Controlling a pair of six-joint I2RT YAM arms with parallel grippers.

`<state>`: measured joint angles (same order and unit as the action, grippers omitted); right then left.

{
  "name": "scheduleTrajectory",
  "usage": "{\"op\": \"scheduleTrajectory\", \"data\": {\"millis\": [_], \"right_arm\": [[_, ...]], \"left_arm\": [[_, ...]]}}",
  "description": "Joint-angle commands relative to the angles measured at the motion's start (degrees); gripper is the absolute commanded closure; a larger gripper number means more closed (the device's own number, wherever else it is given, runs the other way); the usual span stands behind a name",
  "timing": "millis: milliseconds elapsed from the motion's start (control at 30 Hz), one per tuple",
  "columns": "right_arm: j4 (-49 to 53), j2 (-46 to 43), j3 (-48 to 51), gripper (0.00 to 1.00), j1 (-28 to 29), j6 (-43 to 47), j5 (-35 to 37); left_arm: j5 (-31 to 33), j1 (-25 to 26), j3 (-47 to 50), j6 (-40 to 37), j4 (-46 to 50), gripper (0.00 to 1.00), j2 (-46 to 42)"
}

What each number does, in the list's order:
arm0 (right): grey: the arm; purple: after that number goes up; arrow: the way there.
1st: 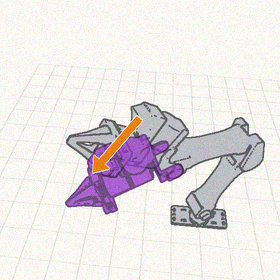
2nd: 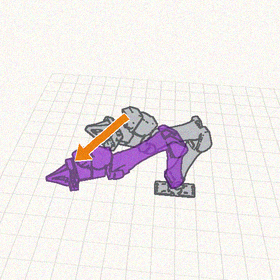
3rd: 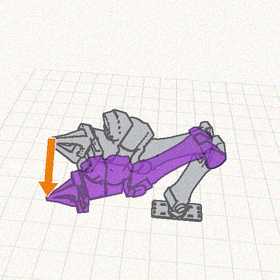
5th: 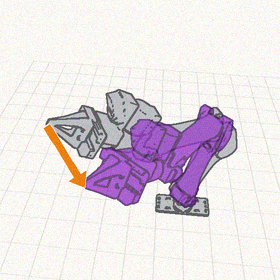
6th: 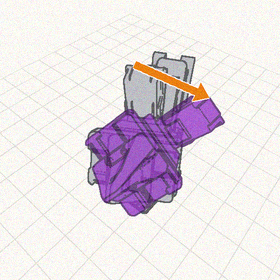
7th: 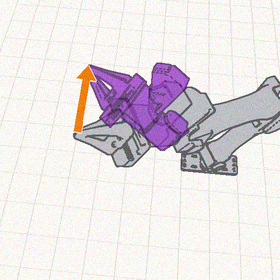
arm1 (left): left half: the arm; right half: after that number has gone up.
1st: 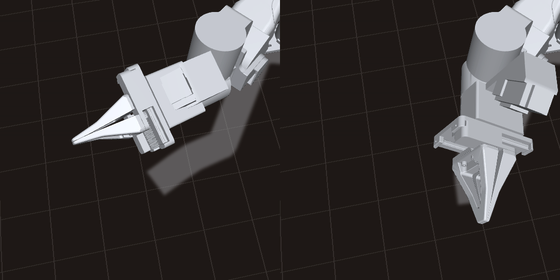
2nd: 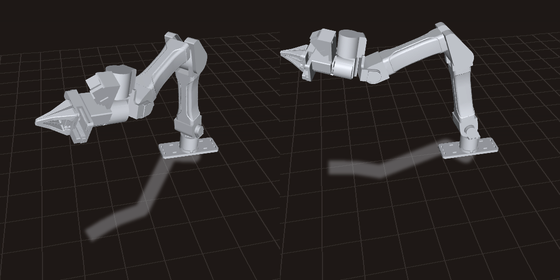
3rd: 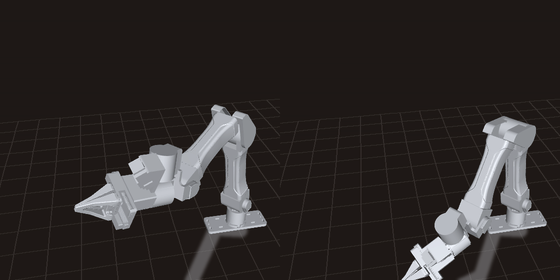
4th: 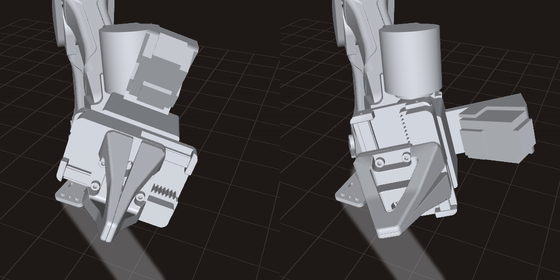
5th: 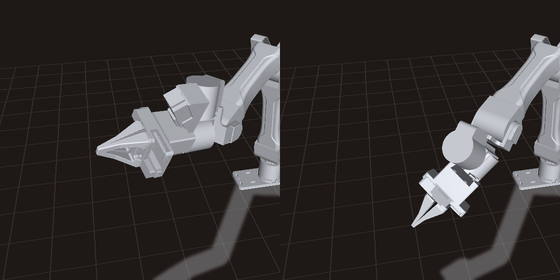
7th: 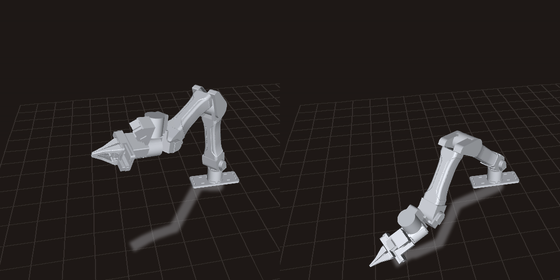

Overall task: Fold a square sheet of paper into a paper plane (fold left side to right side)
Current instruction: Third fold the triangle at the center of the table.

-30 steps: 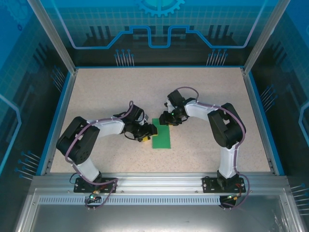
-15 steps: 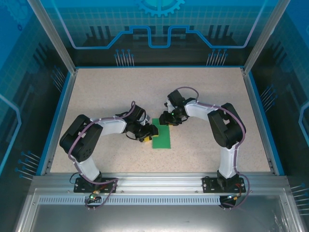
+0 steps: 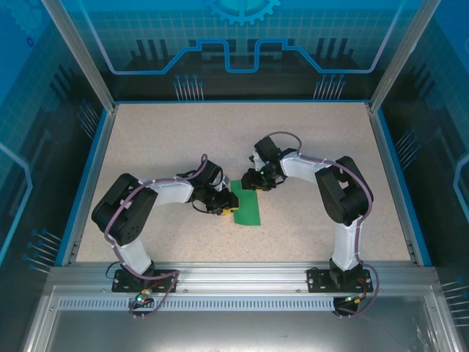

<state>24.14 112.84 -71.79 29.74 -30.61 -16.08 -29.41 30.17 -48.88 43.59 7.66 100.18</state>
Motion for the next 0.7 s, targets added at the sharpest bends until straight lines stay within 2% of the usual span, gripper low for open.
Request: {"op": "scheduleTrajectory", "data": {"millis": [0,133,233,433,667], "right_arm": [[0.31,-0.57,0.68,0.54,0.32,1.34,-0.48],[-1.17,-2.21,1.30,0.53,0.08,2.35,-0.73],[-2.22,-5.04,2.52,0.51,0.06,4.09,0.22],[-4.17,-16.74,10.09,0.33,-0.21,9.50,5.08],[-7.16,-33.04,22.90,0.22,0.03,12.66,7.40]], "left_arm": [[-0.16,0.23,-0.87,0.18,1.69,0.82,-0.69],[-0.18,0.41,-0.79,0.46,1.80,0.94,-0.93],[-0.37,0.44,-0.63,1.35,1.64,0.98,-1.26],[-0.79,0.49,-0.16,4.51,1.63,1.00,-2.62],[-0.74,0.46,-0.95,5.89,3.48,1.00,-3.45]]}}
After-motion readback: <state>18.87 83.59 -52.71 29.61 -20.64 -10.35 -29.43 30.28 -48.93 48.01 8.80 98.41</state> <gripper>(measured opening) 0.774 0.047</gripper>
